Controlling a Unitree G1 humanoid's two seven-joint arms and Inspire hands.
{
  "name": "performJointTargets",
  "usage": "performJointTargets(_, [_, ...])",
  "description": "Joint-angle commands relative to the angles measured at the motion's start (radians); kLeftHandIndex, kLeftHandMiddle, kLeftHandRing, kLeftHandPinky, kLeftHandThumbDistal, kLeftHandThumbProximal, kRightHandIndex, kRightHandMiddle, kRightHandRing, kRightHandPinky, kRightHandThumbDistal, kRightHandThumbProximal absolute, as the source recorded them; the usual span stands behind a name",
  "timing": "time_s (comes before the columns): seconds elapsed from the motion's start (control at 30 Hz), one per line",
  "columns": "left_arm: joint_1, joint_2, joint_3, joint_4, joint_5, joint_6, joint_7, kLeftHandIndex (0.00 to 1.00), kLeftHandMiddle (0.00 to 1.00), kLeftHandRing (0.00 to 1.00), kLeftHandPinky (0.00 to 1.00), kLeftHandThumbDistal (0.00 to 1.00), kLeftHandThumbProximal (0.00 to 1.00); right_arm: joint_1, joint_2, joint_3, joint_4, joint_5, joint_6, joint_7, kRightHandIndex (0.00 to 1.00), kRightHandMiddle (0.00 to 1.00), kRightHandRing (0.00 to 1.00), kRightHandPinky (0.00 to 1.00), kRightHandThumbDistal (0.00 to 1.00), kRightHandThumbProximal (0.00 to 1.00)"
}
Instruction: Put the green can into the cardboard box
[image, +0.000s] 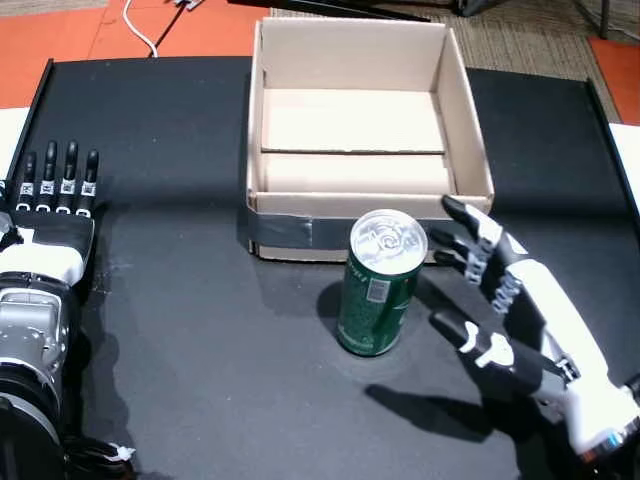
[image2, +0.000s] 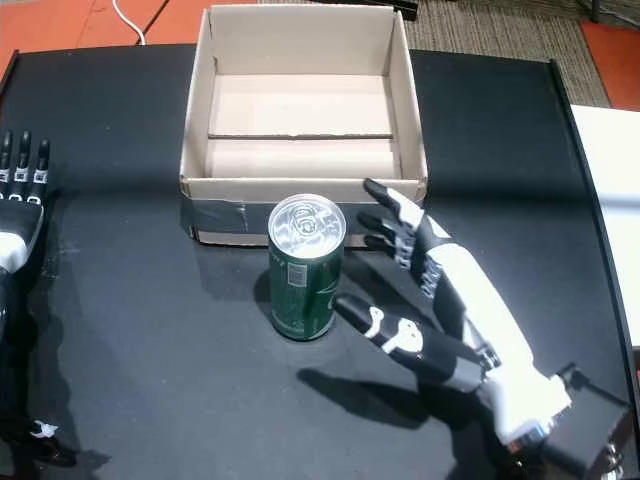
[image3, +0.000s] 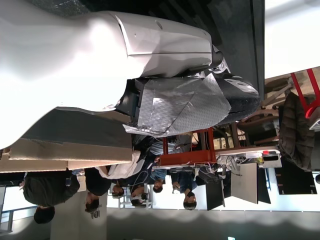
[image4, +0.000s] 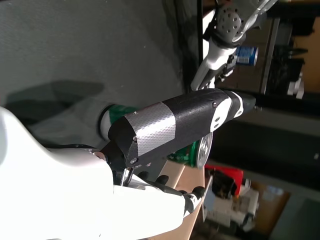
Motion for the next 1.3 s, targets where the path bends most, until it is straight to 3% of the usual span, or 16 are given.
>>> performJointTargets(0.0, [0.009, -0.005, 0.003, -0.001, -0.005, -0.006, -0.008, 0.65, 0.71, 0.81, 0.9, 0.0, 1.0, -0.034, -0.006, 0.001, 0.041, -0.013, 0.01, 0.011, 0.94, 0.97, 1.0, 1.0, 1.0, 0.61])
performJointTargets(0.4, [0.009, -0.01, 0.011, -0.001, -0.016, -0.008, -0.012, 0.64, 0.69, 0.78, 0.88, 0.0, 1.0, -0.149, -0.003, 0.01, 0.156, -0.049, 0.016, 0.049, 0.96, 0.99, 1.0, 1.0, 1.0, 0.63])
performJointTargets(0.6, [0.014, -0.009, 0.007, -0.001, -0.012, -0.006, -0.021, 0.66, 0.7, 0.8, 0.91, 0.0, 1.0, -0.18, -0.006, 0.014, 0.2, -0.095, -0.003, 0.021, 0.93, 0.96, 0.99, 1.0, 1.0, 0.64])
performJointTargets(1.0, [0.014, -0.012, 0.009, 0.0, -0.015, -0.009, -0.005, 0.62, 0.66, 0.76, 0.88, 0.0, 1.0, -0.206, -0.017, 0.025, 0.258, -0.131, 0.005, 0.038, 0.88, 0.9, 0.92, 0.94, 1.0, 0.64])
performJointTargets(1.27, [0.012, -0.016, 0.006, -0.001, -0.011, -0.015, -0.005, 0.63, 0.67, 0.76, 0.89, 0.0, 1.0, -0.236, -0.011, 0.037, 0.274, -0.154, 0.027, 0.04, 0.86, 0.88, 0.9, 0.91, 1.0, 0.58])
